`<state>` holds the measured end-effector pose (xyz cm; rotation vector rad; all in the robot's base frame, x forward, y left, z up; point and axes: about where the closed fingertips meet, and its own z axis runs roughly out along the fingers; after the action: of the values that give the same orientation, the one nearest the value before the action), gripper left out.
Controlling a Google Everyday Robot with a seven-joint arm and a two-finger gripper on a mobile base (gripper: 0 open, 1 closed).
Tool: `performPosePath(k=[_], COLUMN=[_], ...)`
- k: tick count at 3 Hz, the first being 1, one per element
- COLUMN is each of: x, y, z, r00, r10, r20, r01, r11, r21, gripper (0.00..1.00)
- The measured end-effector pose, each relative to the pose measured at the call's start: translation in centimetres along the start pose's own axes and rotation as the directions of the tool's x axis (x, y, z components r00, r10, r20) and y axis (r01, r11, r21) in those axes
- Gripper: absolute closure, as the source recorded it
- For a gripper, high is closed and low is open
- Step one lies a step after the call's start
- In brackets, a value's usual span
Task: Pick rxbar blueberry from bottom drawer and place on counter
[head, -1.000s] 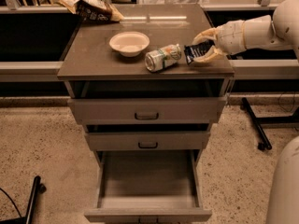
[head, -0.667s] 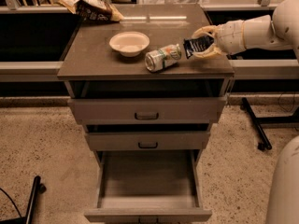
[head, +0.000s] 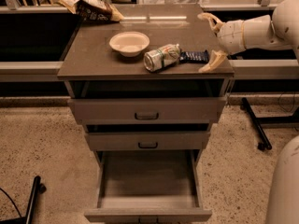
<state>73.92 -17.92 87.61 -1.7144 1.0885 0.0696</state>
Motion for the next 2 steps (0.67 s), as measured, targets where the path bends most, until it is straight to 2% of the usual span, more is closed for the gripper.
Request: performPosePath(k=[1, 2], x=[0.0, 0.1], y=[0.2, 0.6], z=[-0.1, -1.2], r00=[1.000, 1.000], r10=[0.000, -0.002], r20=[0.000, -0.022], r01=[0.000, 0.001], r11=[0.9999, 0.9986], r21=[-0.011, -0.052], gripper=[0.00, 0.00])
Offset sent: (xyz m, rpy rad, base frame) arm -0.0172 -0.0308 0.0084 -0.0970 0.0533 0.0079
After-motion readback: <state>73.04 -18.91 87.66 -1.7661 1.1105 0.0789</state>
